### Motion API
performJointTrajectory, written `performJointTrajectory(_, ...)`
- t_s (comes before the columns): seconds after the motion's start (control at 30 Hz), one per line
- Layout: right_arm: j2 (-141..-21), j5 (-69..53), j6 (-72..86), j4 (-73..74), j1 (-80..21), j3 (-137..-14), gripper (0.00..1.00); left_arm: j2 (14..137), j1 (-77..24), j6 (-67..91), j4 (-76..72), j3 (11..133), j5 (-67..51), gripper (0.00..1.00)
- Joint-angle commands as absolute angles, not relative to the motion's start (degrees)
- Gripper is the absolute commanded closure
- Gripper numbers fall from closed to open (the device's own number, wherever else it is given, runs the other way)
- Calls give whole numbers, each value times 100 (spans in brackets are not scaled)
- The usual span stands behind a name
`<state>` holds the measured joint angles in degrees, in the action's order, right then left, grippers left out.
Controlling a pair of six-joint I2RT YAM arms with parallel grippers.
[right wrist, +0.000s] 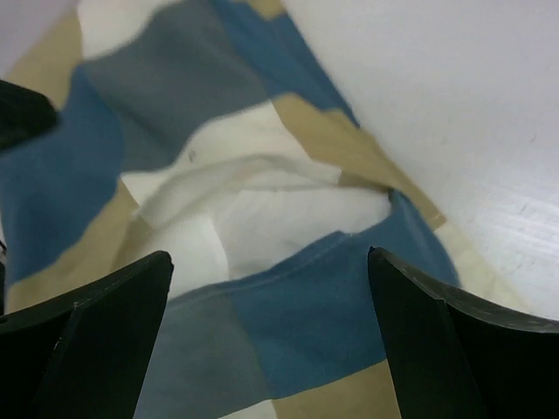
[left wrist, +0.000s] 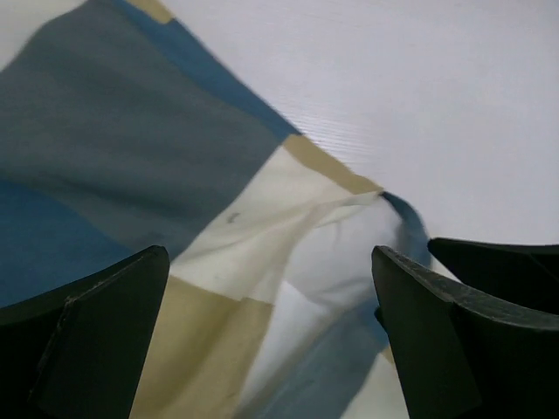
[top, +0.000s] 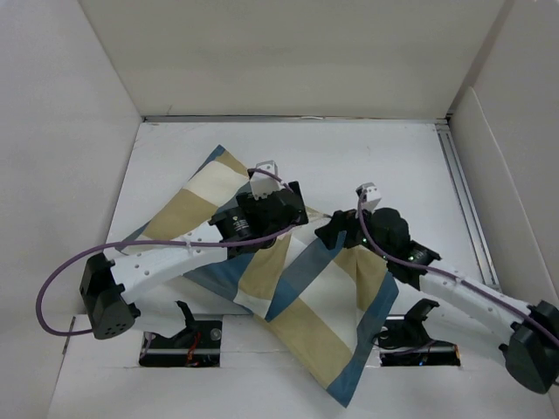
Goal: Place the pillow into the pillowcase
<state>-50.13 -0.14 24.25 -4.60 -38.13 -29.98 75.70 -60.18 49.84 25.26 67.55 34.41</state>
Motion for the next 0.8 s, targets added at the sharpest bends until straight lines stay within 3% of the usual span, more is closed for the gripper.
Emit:
performJointTrajectory(0.0,-5491,-299,2767,-1652,-3894,-2891,3,7515,-6038,5597,4059,6847,4376,1)
performJointTrajectory(0.17,-5679,402,2987,-1266,-4122,-3155,8,7584,-5977,5276,3798,6627,4124,1)
performJointTrajectory(0.33,-5257,500,3041,-994,-4174,-3155,8,7752,-5801,4221,2156,6031,2982,1)
performJointTrajectory(0.5,-4255,1098,3155,-194,-4298,-3155,3,8041,-5801,3727,1222,5871,2093,1)
performJointTrajectory(0.67,-4017,1239,3103,342,-4298,-3216,1,8446,-5801,3586,950,6002,1784,1)
performJointTrajectory(0.7,-4017,1239,3103,465,-4298,-3217,1,8577,-5801,3586,949,6003,1784,4)
performJointTrajectory(0.77,-4017,1117,3103,466,-4298,-3217,1,8753,-5801,3647,1202,6143,2056,20)
